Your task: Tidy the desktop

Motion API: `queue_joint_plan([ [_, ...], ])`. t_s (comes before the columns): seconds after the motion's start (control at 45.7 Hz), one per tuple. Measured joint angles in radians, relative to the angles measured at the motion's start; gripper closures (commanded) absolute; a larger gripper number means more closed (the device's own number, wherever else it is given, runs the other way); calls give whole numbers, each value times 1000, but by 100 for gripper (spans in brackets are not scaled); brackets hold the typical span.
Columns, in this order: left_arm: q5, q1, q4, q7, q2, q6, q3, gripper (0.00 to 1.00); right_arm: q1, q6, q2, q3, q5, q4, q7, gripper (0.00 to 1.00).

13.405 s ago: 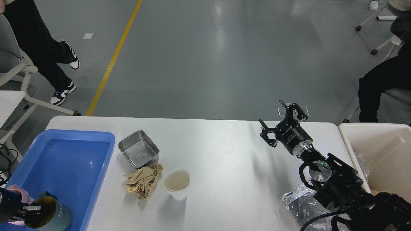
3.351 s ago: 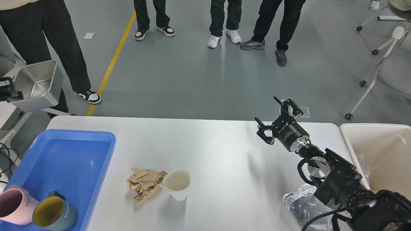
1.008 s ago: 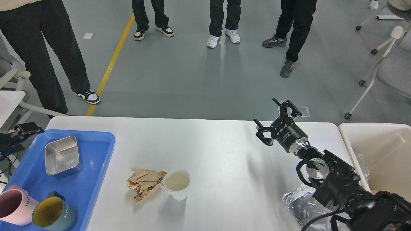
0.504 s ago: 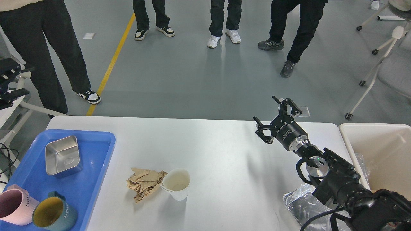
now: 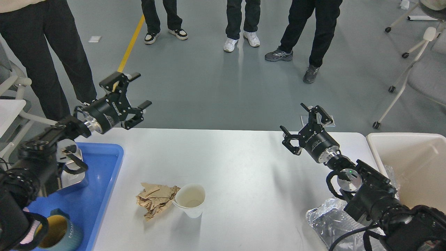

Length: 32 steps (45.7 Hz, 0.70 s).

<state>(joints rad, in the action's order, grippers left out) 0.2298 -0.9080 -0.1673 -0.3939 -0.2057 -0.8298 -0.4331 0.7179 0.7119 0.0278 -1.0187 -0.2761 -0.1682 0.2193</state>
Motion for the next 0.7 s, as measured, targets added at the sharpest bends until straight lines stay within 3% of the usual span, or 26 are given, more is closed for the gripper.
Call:
queue_joint_plan([
  [0.11, -13, 39, 2, 53, 49, 5, -110, 4, -1, -1, 17, -2, 1, 2, -1, 0],
  [0.285, -43, 70, 1, 183, 72, 11, -351, 4, -2, -4, 35, -5, 3, 3, -1, 0],
  [0.416, -48, 82, 1, 263, 73, 18, -443, 4, -2, -5, 36, -7, 4, 4, -1, 0],
  [0.504, -50, 88, 1, 280, 71, 35, -457, 4, -2, -6, 37, -8, 4, 4, -1, 0],
  [0.701, -50, 121, 0, 273, 71, 50, -462, 4, 0, -5, 37, -7, 5, 2, -1, 0],
])
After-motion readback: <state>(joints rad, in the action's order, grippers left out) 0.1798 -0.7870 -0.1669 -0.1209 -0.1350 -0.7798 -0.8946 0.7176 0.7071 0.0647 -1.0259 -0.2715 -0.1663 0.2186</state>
